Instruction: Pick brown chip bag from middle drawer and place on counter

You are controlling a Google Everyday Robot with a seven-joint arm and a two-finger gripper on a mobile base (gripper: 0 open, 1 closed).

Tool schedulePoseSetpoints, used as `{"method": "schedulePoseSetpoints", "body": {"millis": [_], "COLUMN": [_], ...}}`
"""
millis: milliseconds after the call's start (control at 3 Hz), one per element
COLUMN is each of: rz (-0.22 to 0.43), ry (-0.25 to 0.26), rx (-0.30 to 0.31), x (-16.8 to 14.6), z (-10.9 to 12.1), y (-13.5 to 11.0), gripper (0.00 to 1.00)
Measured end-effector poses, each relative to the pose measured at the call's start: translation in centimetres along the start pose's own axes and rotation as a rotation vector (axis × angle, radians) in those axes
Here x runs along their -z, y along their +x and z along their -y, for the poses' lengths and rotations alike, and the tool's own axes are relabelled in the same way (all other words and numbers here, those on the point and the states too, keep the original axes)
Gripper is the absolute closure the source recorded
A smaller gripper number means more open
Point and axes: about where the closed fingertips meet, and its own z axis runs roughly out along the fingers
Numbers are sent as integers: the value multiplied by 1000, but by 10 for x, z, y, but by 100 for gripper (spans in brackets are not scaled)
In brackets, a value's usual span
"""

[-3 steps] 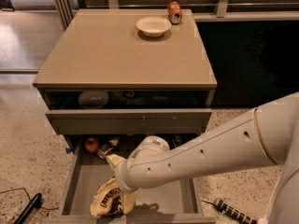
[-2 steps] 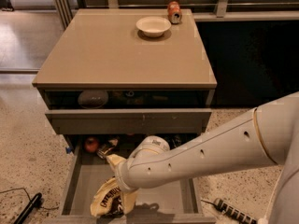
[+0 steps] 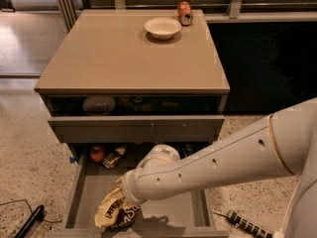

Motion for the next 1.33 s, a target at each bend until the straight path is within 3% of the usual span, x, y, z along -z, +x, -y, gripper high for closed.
{"method": "schedulePoseSetpoints", "body": {"millis": [667,1333], "rz": [0,-11], "ry": [0,-1], "rx": [0,-23], "x": [0,7], "z": [0,5], "y": [0,7], "gripper": [100,100]}}
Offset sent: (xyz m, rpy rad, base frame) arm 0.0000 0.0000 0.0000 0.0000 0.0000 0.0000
